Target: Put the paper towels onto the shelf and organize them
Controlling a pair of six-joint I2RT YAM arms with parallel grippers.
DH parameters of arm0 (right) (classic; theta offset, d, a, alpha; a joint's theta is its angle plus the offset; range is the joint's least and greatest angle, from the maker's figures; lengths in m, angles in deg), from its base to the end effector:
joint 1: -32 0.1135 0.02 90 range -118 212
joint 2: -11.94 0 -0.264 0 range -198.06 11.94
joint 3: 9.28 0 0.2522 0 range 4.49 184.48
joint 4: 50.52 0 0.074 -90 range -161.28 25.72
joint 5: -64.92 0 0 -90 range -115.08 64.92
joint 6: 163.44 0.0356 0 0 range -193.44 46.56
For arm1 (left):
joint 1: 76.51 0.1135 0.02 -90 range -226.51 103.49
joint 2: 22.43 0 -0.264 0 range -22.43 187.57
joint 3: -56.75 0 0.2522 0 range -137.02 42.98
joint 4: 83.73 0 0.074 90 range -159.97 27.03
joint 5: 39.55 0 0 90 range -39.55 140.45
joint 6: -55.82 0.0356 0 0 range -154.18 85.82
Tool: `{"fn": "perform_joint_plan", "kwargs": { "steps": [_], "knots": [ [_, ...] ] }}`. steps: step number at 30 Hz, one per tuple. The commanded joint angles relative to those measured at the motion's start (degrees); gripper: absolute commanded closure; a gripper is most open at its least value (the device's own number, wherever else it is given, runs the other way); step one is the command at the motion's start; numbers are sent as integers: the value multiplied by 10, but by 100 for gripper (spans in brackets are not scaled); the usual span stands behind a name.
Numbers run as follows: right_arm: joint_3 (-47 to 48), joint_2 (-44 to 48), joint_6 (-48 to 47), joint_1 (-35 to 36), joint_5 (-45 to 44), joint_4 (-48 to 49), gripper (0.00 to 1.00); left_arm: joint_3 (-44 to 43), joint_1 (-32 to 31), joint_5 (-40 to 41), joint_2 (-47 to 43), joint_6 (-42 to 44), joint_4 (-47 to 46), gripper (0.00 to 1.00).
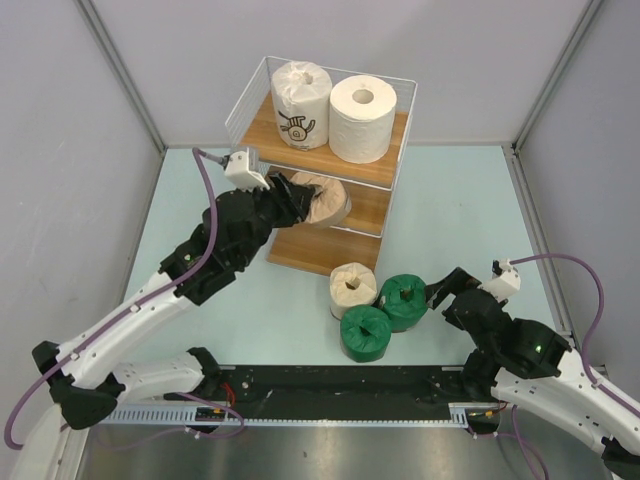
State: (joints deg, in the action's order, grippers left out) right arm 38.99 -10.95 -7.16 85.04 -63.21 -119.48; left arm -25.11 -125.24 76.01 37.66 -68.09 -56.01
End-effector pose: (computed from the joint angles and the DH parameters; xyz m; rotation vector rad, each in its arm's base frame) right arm 0.0648 0.0495 0.2540 0.5645 2.0994 0.4204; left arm 0.1620 -0.1613 0.4249 -0.1239 1.7105 -0.7136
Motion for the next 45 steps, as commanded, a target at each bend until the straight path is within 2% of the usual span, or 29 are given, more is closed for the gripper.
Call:
{"fn": "perform_joint_plan", "kwargs": {
  "steps": [1,22,33,37,40,45],
  "knots": [
    [-3,6,17,0,-16,-2,0,-31,-2,19,9,2,-81,47],
    [-3,3,17,0,-16,-2,0,26,-2,23,61,-34,-174,50],
    [-3,3,17,0,-15,-1,0,19,-2,12,86,-37,-180,50],
    [-3,3,17,0,-15,-2,0,16,-2,12,90,-37,-173,39],
    [-3,1,17,0,-17,-2,0,14,-2,9,93,-37,-168,23],
    [-3,1,18,1,-17,-3,0,14,-2,5,97,-41,-165,14]
  ]
}}
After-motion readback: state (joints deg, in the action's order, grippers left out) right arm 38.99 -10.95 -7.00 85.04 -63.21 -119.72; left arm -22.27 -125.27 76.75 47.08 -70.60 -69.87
